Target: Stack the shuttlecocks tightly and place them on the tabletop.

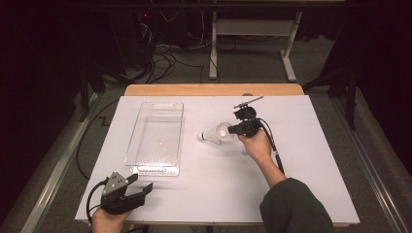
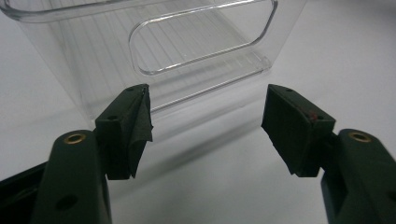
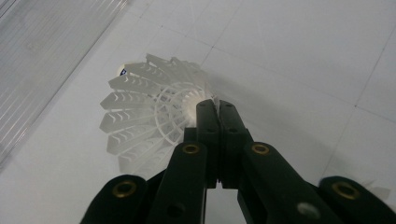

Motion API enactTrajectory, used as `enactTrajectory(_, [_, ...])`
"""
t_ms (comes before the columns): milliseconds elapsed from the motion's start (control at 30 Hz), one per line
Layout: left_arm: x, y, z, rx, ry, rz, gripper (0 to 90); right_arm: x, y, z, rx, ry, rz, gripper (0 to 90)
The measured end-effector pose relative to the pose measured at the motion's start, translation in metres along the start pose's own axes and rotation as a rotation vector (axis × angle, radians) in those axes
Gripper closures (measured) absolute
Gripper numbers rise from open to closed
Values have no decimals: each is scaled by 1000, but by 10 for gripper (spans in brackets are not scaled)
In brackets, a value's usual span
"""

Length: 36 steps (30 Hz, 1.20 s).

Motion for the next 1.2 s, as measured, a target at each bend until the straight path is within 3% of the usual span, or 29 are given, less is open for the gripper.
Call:
enactTrajectory(367, [0,0,0,1,0,1,340,-8,-3,2,-2,-4,4,900])
enactTrajectory(700, [0,0,-1,0,-2,1,340,-12,-7,-3,56,-90,42,844])
enactTrajectory(1200, [-1,0,-2,-8,-6,5,340,-24,-10,-8,85,-173,89,696])
Point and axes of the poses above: each handheld gripper's, and its own axes: x roughly backward along the jaws, y roughly out of its top, z roughly to its left, the point moved 8 cm from there along -x, roughly forward along the jaws, and after that the axes turned 13 degrees about -z, right-handed, at the moved point
